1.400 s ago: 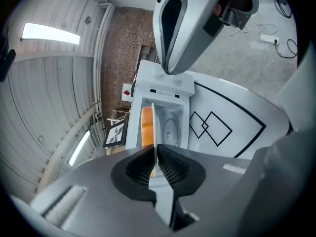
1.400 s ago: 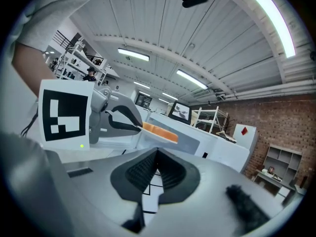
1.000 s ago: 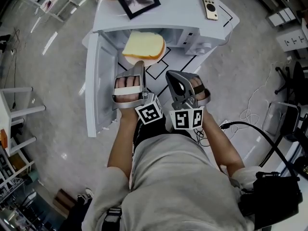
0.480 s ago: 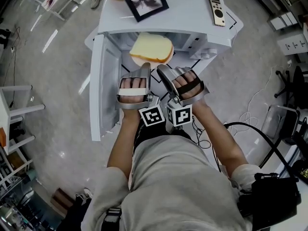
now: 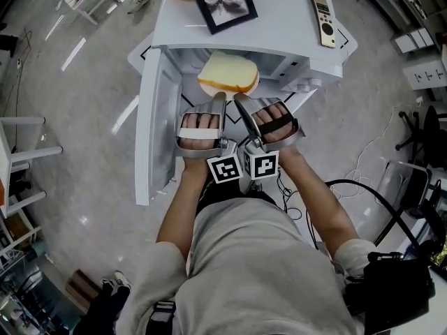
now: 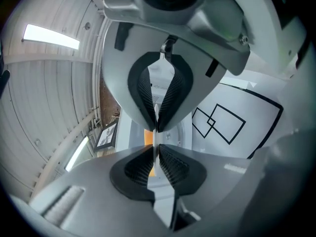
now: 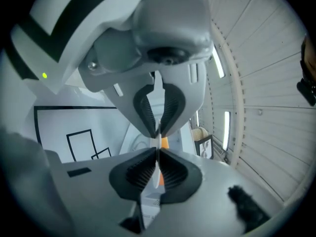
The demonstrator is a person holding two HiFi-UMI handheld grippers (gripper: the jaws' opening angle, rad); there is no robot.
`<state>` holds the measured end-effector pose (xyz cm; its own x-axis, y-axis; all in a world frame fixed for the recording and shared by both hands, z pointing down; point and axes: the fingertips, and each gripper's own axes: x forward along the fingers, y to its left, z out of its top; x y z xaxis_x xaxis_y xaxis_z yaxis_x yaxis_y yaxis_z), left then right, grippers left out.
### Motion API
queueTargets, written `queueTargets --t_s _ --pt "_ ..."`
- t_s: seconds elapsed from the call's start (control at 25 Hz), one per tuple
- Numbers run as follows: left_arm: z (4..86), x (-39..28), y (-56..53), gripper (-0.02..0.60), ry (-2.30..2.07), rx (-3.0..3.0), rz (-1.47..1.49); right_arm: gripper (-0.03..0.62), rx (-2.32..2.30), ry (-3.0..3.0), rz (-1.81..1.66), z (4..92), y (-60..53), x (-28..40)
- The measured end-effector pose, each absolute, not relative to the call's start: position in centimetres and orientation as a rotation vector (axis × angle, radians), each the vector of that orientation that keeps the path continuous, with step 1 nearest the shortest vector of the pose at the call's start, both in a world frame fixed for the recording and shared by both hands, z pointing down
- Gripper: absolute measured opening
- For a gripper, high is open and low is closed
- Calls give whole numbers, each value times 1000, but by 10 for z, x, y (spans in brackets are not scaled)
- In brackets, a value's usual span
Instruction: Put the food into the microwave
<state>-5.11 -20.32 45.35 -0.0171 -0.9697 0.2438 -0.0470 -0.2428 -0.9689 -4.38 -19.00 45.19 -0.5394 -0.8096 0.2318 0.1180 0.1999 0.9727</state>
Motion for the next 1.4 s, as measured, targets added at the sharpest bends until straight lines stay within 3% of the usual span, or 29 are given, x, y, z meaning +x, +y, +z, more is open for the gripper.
queueTargets --t_s 0.24,0.28,0.84,1.4 --pt "452 -63 -199 40 1257 -1458 -1367 29 663 -1634 -1440 457 -202 -41" --pt "451 -66 -197 8 1293 -1478 -1358 29 670 -1636 -1431 457 -204 -41" --pt "502 -81 -161 8 1779 -2245 -1094 29 682 -1626 -1365 473 -233 -47" --pt "529 -68 -146 8 1839 -2511 -968 29 649 -1615 -1314 495 -258 -59"
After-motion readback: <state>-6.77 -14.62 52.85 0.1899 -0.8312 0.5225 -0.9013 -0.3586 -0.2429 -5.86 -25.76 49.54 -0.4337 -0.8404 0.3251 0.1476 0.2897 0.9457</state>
